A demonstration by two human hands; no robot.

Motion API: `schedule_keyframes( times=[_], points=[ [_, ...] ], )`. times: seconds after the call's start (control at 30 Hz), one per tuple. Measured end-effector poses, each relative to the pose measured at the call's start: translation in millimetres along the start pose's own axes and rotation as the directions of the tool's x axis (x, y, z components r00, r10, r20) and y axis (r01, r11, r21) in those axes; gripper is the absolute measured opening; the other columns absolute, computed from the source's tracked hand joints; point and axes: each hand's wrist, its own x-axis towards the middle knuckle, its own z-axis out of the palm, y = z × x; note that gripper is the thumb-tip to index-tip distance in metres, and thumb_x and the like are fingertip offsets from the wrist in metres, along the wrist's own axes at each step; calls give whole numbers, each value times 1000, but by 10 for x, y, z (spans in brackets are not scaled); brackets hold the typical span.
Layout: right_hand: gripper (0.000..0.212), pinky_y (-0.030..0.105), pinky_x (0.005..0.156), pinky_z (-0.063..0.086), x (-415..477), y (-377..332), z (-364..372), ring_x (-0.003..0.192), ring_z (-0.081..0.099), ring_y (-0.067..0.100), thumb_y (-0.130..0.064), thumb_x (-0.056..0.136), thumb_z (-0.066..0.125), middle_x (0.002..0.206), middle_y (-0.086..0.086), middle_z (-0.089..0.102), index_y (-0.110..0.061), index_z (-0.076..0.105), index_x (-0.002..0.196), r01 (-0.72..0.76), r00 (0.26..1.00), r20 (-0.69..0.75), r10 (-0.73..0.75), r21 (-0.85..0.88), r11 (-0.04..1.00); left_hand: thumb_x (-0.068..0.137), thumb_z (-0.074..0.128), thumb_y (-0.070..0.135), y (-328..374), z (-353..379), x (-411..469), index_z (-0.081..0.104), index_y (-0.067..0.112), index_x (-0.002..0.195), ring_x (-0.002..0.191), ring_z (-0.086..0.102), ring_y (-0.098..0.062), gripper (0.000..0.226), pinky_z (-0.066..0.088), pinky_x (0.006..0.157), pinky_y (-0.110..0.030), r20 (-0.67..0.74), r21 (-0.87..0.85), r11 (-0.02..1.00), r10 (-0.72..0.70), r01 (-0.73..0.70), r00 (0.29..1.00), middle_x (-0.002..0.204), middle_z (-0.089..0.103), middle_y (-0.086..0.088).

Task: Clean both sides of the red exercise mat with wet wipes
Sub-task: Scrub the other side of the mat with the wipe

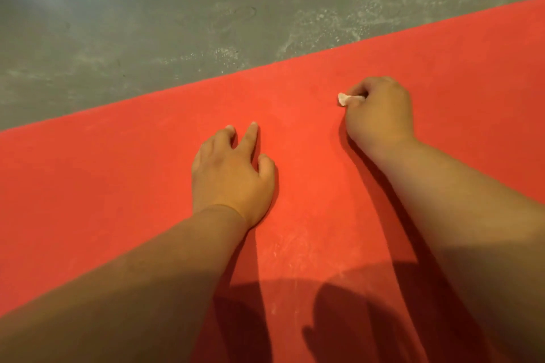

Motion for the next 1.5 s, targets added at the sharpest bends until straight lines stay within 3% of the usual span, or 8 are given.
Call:
schedule_keyframes(
  times=[0.17,0.37,0.57,0.8,1.0,1.23,1.43,1.5],
  points=[
    [18,30,80,35,-105,-108,22,95,56,31,-5,83,55,101,14,61,-9,67,96,23,1000,11,-23,-25,999,80,42,40,0,1,274,66,22,100,92,48,-31,35,38,77,-37,-114,23,1000,-4,6,994,96,54,-7],
    [18,36,81,44,-335,-381,48,89,59,30,-13,84,57,93,11,63,-14,72,95,377,892,237,-385,81,923,79,25,41,-22,54,420,39,27,144,144,22,-20,68,9,118,-41,94,-1,1000,-16,16,995,156,27,-5],
    [23,37,82,47,435,100,-181,96,62,38,-10,83,56,102,23,68,-5,72,98,-38,997,66,50,-174,984,88,29,38,-36,42,457,39,25,145,141,28,-21,59,16,118,-42,39,-61,997,-46,48,998,154,33,-4],
    [21,33,83,45,-268,-670,201,93,60,26,-20,87,56,99,9,65,-17,73,98,395,849,326,-415,130,909,96,36,28,-38,61,469,32,25,149,146,18,-18,53,8,119,-41,70,-57,997,-46,50,996,159,22,-3],
    [21,32,78,44,456,-85,85,95,61,35,-14,88,56,104,20,66,-8,72,100,-21,999,32,26,-145,989,97,34,29,-41,65,472,32,26,148,146,16,-17,52,6,119,-40,57,-52,998,-43,46,997,159,21,-2],
    [18,33,78,44,-57,-755,404,91,59,26,-25,88,59,96,7,62,-19,73,98,415,872,252,-419,70,907,97,32,30,-44,49,483,27,26,150,147,11,-16,54,4,119,-41,85,-37,999,-30,33,996,160,17,-1],
    [21,36,81,47,669,-8,103,96,60,36,-17,87,58,104,20,65,-7,72,100,0,1000,6,2,-258,966,96,28,31,-31,62,491,22,26,152,148,8,-17,56,3,119,-41,97,0,999,-36,36,995,160,14,-2],
    [23,36,84,47,617,-92,179,100,60,36,-12,88,55,108,21,63,-4,70,103,37,999,22,-32,-291,956,97,28,31,-25,58,495,19,24,153,148,6,-16,57,2,119,-40,106,-3,999,-38,39,994,161,12,-2]
  ],
)
